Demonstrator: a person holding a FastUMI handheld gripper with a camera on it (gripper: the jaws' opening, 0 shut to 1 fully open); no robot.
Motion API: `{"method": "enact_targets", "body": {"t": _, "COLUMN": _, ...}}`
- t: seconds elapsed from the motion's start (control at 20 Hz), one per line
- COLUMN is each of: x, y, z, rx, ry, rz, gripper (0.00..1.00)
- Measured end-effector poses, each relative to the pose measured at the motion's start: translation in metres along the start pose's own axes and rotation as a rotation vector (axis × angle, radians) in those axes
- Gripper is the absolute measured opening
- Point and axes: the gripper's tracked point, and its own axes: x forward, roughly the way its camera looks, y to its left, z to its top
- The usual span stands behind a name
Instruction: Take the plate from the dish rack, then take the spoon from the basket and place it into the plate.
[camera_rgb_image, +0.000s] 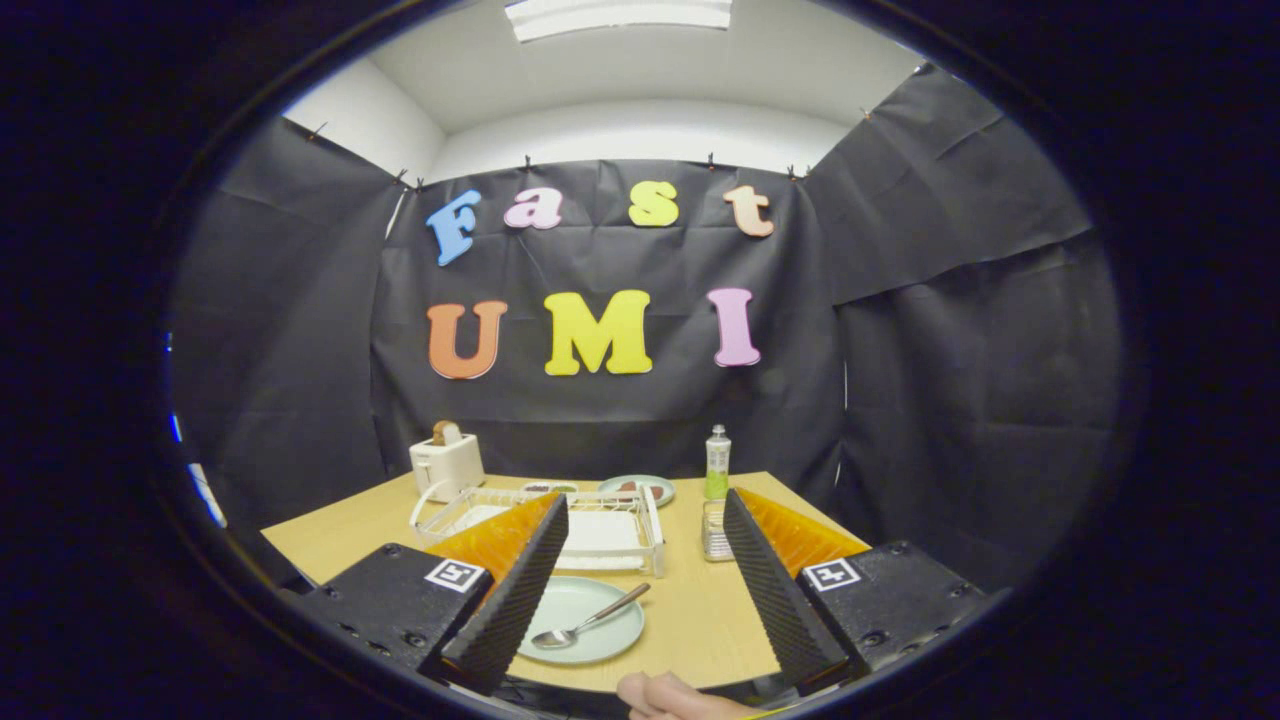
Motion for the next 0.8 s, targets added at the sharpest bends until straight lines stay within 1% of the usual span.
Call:
{"method": "enact_targets", "body": {"t": 0.1, "x": 0.001, "y": 0.001, "z": -0.005, "rx": 0.002, "ry": 0.015, "rz": 0.005, "gripper": 1.00}}
{"method": "enact_targets", "body": {"t": 0.3, "x": 0.005, "y": 0.008, "z": -0.018, "rx": 0.029, "ry": 0.070, "rz": 0.047, "gripper": 1.00}}
{"method": "enact_targets", "body": {"t": 0.5, "x": 0.007, "y": 0.006, "z": -0.018, "rx": 0.032, "ry": 0.071, "rz": 0.044, "gripper": 1.00}}
{"method": "enact_targets", "body": {"t": 0.8, "x": 0.005, "y": 0.006, "z": -0.018, "rx": -0.012, "ry": 0.062, "rz": 0.015, "gripper": 1.00}}
